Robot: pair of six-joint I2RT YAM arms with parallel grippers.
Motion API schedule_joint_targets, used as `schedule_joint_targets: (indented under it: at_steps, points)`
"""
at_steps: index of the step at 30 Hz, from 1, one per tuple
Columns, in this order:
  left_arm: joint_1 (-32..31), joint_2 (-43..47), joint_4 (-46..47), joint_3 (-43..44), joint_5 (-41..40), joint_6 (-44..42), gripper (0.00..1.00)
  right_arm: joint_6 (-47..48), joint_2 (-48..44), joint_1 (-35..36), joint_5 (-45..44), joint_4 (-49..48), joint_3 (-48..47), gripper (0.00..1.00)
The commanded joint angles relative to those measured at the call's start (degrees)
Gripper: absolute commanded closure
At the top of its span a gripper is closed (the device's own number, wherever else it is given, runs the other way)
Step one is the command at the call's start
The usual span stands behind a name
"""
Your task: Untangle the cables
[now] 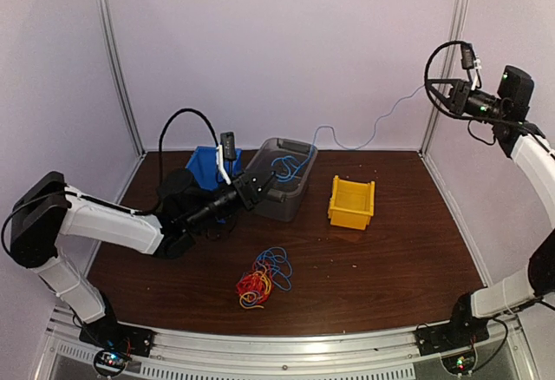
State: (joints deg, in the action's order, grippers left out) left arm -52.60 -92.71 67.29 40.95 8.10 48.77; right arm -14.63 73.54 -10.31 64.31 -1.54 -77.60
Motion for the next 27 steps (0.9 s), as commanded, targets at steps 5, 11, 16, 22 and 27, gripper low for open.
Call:
schedule_joint_targets:
  at_steps: [5,11,16,22,27]
  points:
    - [1.22,9.03,-46.22,23.3,-15.1,-24.39,1.0,13.8,1.35,21.7,-12.64,12.25,-2.69,1.0]
    - [6.64,10.95,-61.21,33.65,-20.59,-30.18,1.0,16.95,12.74,33.73,-18.64,14.56,-10.92,1.0]
    - [10.83,9.92,-71.68,46.46,-24.63,-36.45,1.0,14.76,23.07,38.25,-13.72,14.34,-18.86,0.7]
    - [15.02,5.21,-78.36,58.62,-27.45,-41.21,1.0,12.79,27.51,37.89,-1.51,17.51,-23.81,0.44]
    - [16.76,2.69,-78.86,60.04,-29.12,-43.24,1.0,20.69,20.4,35.21,-3.3,22.52,-15.01,0.4]
